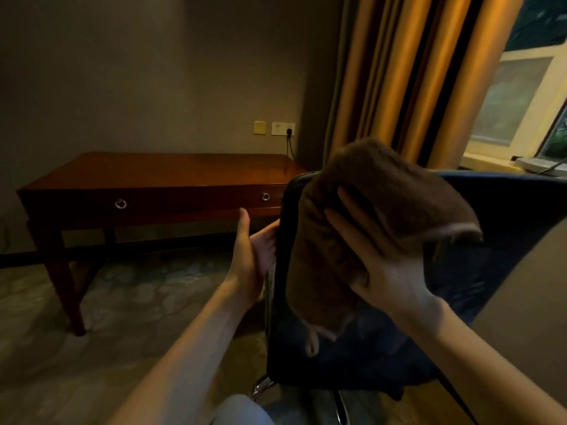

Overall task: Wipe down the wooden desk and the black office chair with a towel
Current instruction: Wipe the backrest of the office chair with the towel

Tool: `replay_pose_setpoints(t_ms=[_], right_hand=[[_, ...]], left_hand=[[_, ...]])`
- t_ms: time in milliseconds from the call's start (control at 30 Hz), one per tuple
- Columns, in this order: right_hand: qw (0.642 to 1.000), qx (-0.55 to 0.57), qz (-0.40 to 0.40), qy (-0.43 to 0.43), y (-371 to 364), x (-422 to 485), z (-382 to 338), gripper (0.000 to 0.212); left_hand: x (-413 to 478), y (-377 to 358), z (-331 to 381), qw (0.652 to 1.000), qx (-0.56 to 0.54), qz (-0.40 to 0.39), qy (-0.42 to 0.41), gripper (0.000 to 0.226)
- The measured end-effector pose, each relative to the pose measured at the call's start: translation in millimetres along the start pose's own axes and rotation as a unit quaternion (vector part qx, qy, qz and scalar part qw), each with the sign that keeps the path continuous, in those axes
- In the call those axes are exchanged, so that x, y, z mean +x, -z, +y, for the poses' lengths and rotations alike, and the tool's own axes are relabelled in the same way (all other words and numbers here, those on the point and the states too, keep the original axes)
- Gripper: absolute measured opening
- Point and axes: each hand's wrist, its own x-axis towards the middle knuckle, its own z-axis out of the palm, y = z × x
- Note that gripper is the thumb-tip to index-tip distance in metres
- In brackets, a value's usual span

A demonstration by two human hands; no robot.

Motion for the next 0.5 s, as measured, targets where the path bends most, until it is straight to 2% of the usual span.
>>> replay_pose_setpoints(t_ms=[67,200,300,367,500], right_hand=[[1.000,-0.017,-0.007,-0.004,-0.8,26.1,3.3,0.058],[0.995,-0.041,-0.091,-0.004,-24.1,61.5,5.1,0.067],[0.995,-0.043,-0.075,-0.038,-43.0,57.8,0.2,0.065],[0.998,-0.030,-0.045,-0.041,-52.9,45.2,-4.3,0.055],[1.000,0.001,-0.003,0.002,-60.2,26.1,-11.0,0.018]], left_hand=[[-1.5,-2.7,0.9,1.000,-0.003,0.016,0.008,0.087],[-6.4,4.5,4.3,1.000,0.007,0.022,0.005,0.093],[-3.9,10.0,4.6,1.000,-0.004,0.029,0.007,0.094],[-2.6,11.9,3.9,0.999,0.004,0.034,0.006,0.096],[-3.2,10.8,1.4,1.000,0.006,0.028,0.012,0.096]])
